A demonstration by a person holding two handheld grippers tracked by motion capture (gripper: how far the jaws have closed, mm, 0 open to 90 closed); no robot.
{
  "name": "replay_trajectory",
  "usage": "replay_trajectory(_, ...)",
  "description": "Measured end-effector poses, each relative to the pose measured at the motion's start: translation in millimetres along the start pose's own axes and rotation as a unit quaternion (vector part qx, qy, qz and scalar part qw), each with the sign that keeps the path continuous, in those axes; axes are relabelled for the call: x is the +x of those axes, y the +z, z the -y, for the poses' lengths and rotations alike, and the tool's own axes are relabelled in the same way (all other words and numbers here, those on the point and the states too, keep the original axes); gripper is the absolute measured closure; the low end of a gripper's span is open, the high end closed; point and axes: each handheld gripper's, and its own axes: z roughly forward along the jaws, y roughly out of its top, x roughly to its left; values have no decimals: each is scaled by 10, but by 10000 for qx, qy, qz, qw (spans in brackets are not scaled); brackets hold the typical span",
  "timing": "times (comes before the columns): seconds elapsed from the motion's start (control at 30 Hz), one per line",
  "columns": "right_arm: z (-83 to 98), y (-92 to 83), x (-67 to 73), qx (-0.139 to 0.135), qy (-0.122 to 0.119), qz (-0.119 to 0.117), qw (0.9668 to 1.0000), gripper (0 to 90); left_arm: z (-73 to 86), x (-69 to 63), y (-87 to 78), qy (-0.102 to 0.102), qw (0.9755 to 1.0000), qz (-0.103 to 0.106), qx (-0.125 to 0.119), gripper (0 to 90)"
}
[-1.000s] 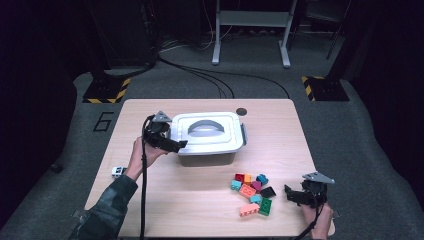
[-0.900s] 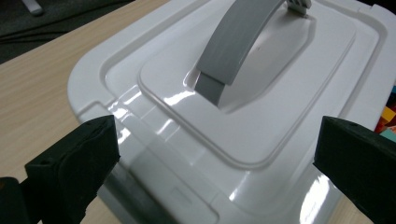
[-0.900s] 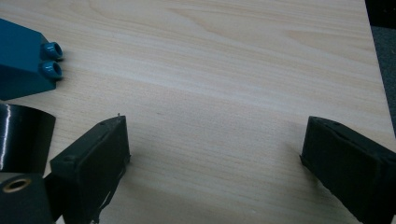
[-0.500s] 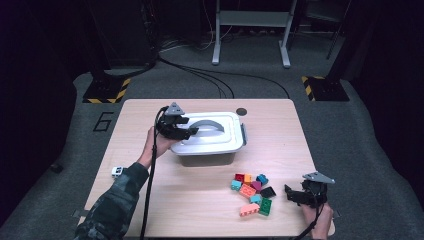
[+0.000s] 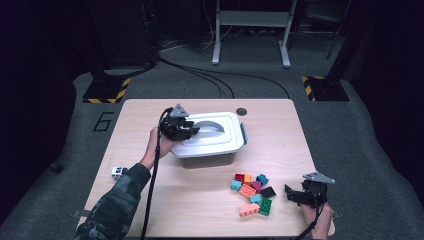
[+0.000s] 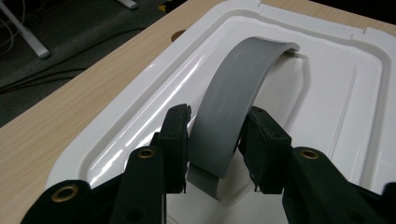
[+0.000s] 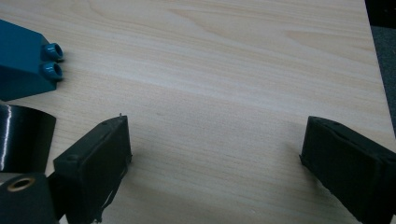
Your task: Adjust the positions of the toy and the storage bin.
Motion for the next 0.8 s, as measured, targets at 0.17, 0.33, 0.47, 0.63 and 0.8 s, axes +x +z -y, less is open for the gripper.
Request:
replay_trajectory(0.17,0,0,0,1,0,0,10000,74,-16,-107,-16,-47,9998,-149,97,639)
replay_trajectory(0.33,-1,0,2,-4,13,6,10000,74,-46,-261,-21,19,9991,-345,254,654)
replay_trajectory(0.47,-1,0,2,-5,13,8,10000,74,-75,-339,-18,91,9989,-348,305,660)
replay_trajectory(0.63,-1,0,2,-5,15,6,10000,74,-115,-327,10,186,9998,-66,88,567)
replay_trajectory(0.8,0,0,0,-2,1,3,10000,74,-237,-328,73,364,9993,94,-5,495)
